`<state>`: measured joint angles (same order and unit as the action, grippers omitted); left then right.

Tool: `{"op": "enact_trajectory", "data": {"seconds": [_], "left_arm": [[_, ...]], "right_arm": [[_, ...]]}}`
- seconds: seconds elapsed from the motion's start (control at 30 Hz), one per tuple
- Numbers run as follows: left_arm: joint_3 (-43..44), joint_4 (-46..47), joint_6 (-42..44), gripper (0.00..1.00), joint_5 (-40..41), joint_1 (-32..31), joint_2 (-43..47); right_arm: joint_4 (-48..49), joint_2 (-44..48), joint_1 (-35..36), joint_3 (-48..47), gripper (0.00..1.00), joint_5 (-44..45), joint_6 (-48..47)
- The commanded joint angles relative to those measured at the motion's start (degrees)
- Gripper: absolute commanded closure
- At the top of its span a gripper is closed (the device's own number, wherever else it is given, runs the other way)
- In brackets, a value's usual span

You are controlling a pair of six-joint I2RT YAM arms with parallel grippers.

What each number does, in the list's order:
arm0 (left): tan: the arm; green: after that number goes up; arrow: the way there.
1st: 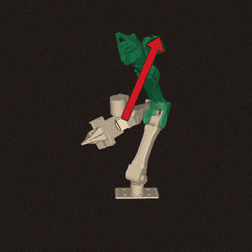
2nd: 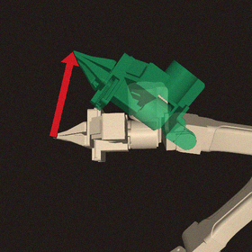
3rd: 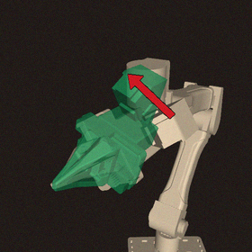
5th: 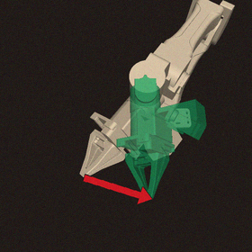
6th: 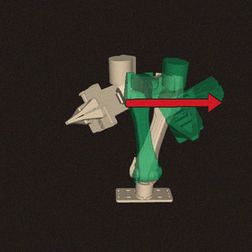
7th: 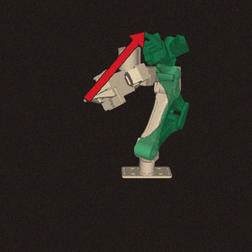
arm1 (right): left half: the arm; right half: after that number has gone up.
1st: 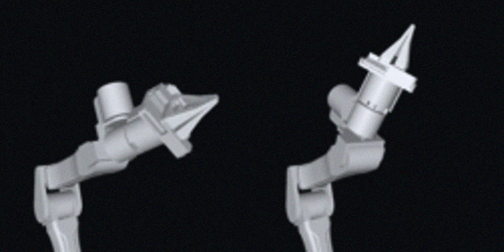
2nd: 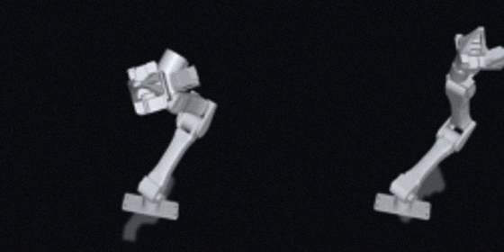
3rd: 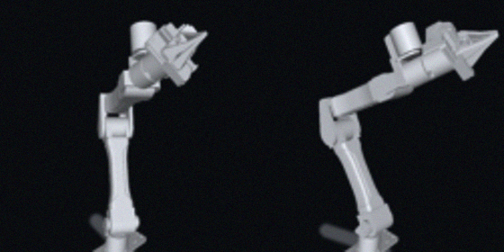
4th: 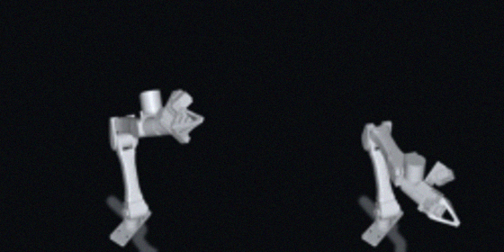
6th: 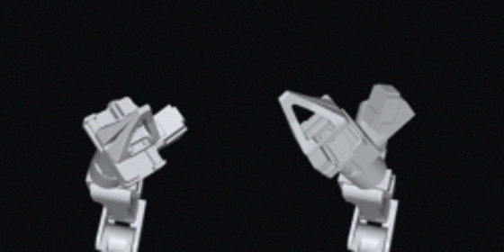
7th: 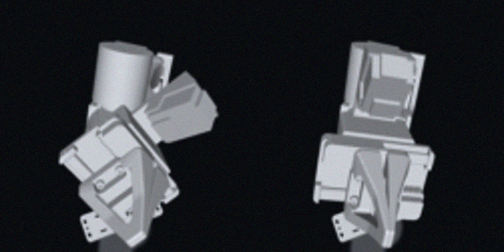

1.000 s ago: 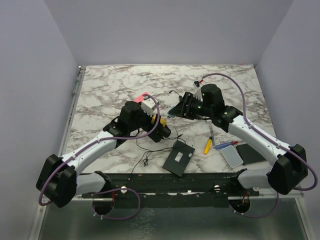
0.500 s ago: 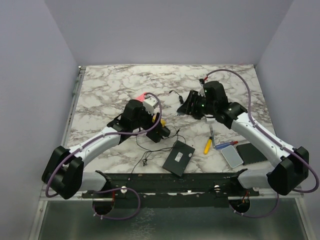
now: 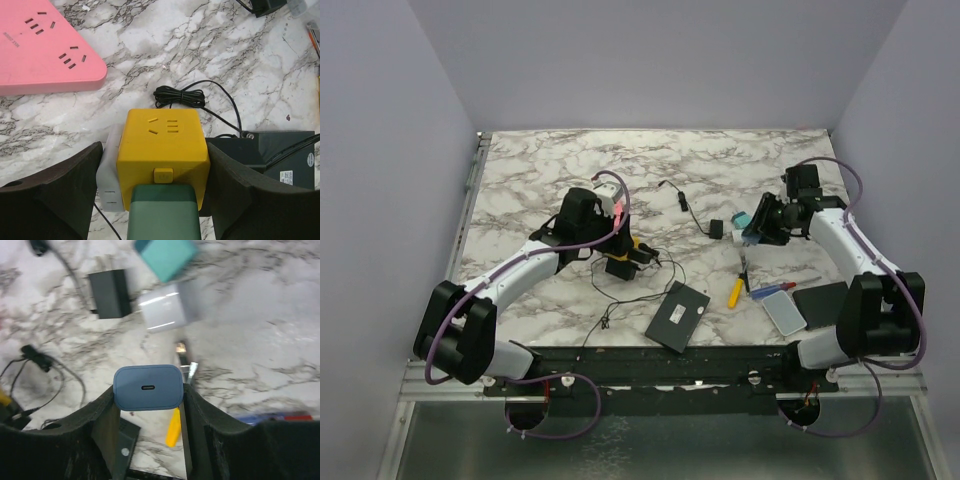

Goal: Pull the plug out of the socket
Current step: Place the plug at the center of the board.

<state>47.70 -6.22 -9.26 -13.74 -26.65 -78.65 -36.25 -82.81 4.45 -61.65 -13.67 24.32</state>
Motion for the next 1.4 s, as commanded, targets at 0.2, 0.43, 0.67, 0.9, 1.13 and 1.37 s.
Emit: {"op": "enact_trajectory", "data": {"seconds": [0.2,0.43,0.67,0.9,1.13,1.37], "left_arm": [[2.6,-0.5,-1.1,1.0,0.1,-0.5,2.4],[2.5,-0.7,-1.0,1.0,0.1,-1.1,2.8],[2.7,-0.7,-1.1,1.0,-0.4,-1.3,2.5],[2.7,-0.6,-1.0,1.0,-0.6,-1.6,2.5],[2.7,-0.7,-1.1,1.0,-0.5,-1.7,2.6],[2.6,0.4,-1.7,1.0,-0.3,-1.3,4.1]], "right_arm": [[-1.9,-8.5,-4.2,1.2,0.94,11.3,-2.4],[0.0,-14.7,-7.3,-1.5,0.83,11.0,-2.1],[1.4,-16.8,-7.6,-2.7,0.55,10.3,-2.1],[2.3,-16.7,-7.6,-3.0,0.33,11.0,-2.2],[3.2,-12.4,-7.6,-2.5,0.3,12.5,-1.3],[8.3,-0.5,-7.6,1.6,0.32,8.9,-2.0]]}}
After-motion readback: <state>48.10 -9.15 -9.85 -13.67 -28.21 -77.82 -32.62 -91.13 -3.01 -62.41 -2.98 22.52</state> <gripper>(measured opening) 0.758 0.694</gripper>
